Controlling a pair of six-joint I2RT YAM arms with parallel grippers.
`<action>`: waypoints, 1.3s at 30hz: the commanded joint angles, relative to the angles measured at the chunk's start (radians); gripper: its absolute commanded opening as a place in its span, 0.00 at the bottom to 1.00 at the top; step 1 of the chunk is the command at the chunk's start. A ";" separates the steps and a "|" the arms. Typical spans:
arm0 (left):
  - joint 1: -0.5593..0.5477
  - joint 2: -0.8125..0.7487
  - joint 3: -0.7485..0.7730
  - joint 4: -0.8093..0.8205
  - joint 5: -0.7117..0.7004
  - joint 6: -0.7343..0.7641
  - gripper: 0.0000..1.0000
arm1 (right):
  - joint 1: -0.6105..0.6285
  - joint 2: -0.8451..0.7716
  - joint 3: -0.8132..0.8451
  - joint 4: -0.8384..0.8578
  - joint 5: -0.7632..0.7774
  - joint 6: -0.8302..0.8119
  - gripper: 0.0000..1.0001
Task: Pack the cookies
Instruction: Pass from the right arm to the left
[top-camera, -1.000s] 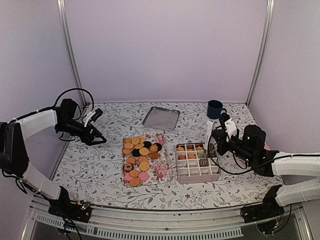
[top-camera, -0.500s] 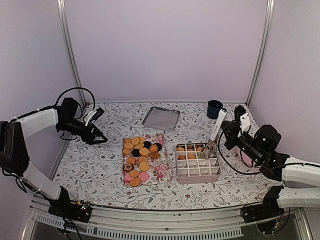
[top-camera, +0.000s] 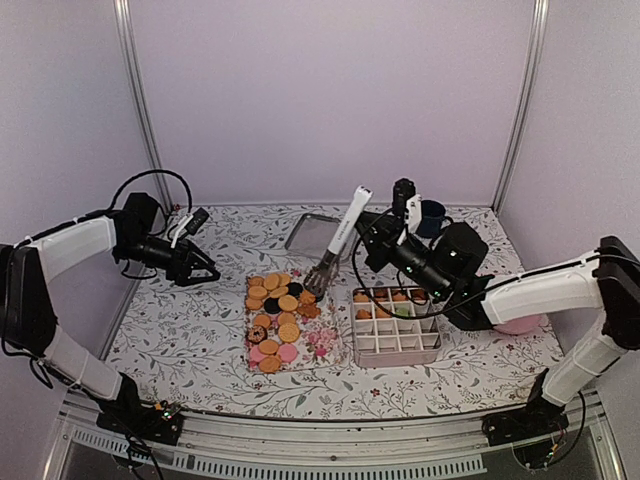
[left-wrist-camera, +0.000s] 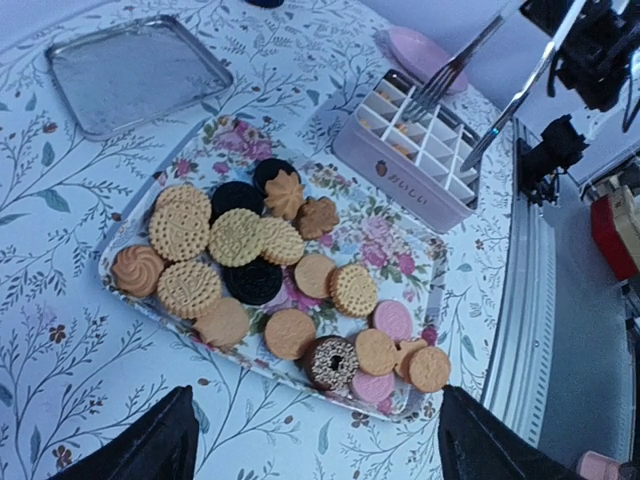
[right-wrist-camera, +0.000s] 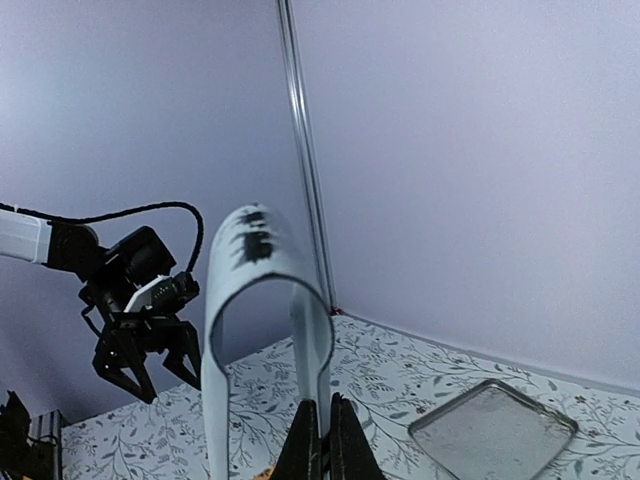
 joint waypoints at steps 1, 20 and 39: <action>-0.046 -0.061 -0.006 -0.021 0.159 0.000 0.83 | 0.022 0.226 0.185 0.308 -0.089 0.149 0.00; -0.139 -0.042 -0.011 0.039 0.349 -0.037 0.53 | 0.067 0.551 0.561 0.313 -0.243 0.300 0.00; -0.183 -0.029 -0.001 0.035 0.398 -0.050 0.04 | 0.074 0.582 0.567 0.310 -0.302 0.350 0.34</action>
